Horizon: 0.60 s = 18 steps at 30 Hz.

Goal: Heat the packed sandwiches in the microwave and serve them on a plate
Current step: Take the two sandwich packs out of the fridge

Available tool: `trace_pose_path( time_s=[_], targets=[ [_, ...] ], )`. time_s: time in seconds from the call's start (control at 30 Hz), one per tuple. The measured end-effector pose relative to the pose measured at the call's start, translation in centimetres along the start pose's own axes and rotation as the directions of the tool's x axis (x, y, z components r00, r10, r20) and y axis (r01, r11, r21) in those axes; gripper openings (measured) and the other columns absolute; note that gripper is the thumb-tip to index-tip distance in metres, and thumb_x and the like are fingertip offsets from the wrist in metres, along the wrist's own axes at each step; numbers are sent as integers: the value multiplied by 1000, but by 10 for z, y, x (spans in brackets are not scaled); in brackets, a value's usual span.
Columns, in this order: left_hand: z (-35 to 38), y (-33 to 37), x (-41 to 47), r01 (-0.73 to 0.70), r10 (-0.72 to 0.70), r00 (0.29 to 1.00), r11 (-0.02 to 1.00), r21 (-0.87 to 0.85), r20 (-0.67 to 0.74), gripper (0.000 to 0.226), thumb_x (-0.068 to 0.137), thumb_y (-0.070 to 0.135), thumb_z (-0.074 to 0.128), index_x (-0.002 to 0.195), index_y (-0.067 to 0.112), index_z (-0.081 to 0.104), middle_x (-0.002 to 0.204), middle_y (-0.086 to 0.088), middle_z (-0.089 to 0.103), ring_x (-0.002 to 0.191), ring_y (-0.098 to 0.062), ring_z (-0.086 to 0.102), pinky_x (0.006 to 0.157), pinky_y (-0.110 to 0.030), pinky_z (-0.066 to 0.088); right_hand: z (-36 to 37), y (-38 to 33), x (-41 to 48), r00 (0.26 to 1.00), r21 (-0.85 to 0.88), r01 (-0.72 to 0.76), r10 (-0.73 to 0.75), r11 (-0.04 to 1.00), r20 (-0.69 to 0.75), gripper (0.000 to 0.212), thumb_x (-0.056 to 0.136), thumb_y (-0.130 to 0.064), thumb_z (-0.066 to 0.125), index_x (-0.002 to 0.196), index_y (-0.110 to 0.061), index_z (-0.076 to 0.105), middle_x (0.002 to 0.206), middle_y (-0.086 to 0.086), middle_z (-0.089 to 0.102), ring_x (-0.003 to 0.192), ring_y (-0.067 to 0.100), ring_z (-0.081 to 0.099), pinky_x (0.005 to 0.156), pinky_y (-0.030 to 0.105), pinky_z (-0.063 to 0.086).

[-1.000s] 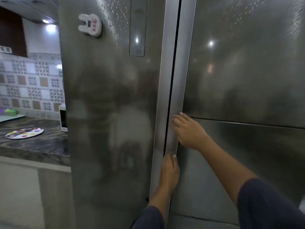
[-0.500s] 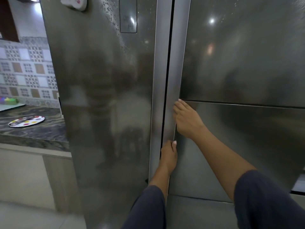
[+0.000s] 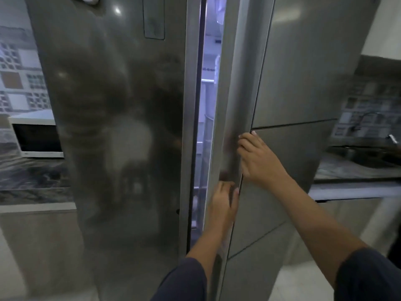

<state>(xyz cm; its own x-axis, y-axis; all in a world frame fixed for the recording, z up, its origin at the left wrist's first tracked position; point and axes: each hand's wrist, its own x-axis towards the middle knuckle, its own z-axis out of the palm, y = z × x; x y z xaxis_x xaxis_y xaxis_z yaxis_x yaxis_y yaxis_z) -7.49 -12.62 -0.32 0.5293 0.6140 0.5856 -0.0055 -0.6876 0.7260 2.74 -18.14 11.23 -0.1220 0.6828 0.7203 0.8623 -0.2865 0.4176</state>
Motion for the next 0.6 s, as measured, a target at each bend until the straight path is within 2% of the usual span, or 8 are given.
trace_pose_path(
  time_s=[0.1,0.13,0.2,0.27,0.33,0.4,0.5,0.6],
  targets=[
    [-5,26,-9,-274,291,946,954,123,-146,26,92,23,46,117,17,49,113,0,49,99,-8,45,87,-19,40,-34,7,-32,999,0,-48,48,999,-5,33,70,-12,39,81,3,66,97,17,65,114,26,42,111,38,23],
    [-6,35,-7,-321,336,925,941,107,-179,30,91,23,46,120,18,47,117,-2,46,104,-12,44,91,-22,39,-45,10,-44,998,-6,-64,64,998,-3,32,71,-11,39,81,3,66,98,17,65,114,26,42,111,39,24],
    [-7,55,1,-328,322,925,945,8,-202,34,92,24,42,126,17,45,124,-5,45,113,-18,45,99,-30,39,-67,16,-66,993,-35,-117,116,993,-10,28,74,-9,40,81,2,66,96,17,65,112,27,46,110,40,28],
    [-7,73,9,-331,317,936,941,-73,-155,40,94,25,37,132,14,43,129,-10,48,120,-22,45,104,-37,38,-89,19,-84,971,-36,-230,228,972,-67,26,77,-10,42,84,0,66,94,16,65,105,29,53,102,39,36],
    [-4,87,17,-346,338,937,929,-130,-85,45,95,26,36,138,15,39,136,-10,44,126,-20,40,108,-34,34,-113,22,-94,898,46,-399,400,916,-182,28,80,-12,42,93,-1,65,93,16,65,98,25,52,90,32,37],
    [1,99,24,-370,367,929,924,-96,-48,50,95,34,36,142,17,34,144,-9,36,133,-20,33,112,-31,27,-140,28,-93,775,179,-525,554,832,-304,33,85,-15,41,107,0,60,101,18,61,97,22,48,86,29,36],
    [8,124,36,-451,450,890,892,4,-71,52,93,36,35,143,20,33,148,-9,32,135,-21,29,112,-37,26,-174,48,-85,649,320,-552,638,770,-414,41,90,-16,42,127,1,46,121,20,48,112,25,45,97,30,37],
    [18,154,45,-527,525,837,849,34,-158,50,92,32,40,140,20,37,146,-10,36,133,-19,28,109,-36,26,-193,68,-85,623,234,-594,624,770,-472,49,89,-16,44,136,-3,37,138,21,37,129,27,32,109,36,31]
  ],
)
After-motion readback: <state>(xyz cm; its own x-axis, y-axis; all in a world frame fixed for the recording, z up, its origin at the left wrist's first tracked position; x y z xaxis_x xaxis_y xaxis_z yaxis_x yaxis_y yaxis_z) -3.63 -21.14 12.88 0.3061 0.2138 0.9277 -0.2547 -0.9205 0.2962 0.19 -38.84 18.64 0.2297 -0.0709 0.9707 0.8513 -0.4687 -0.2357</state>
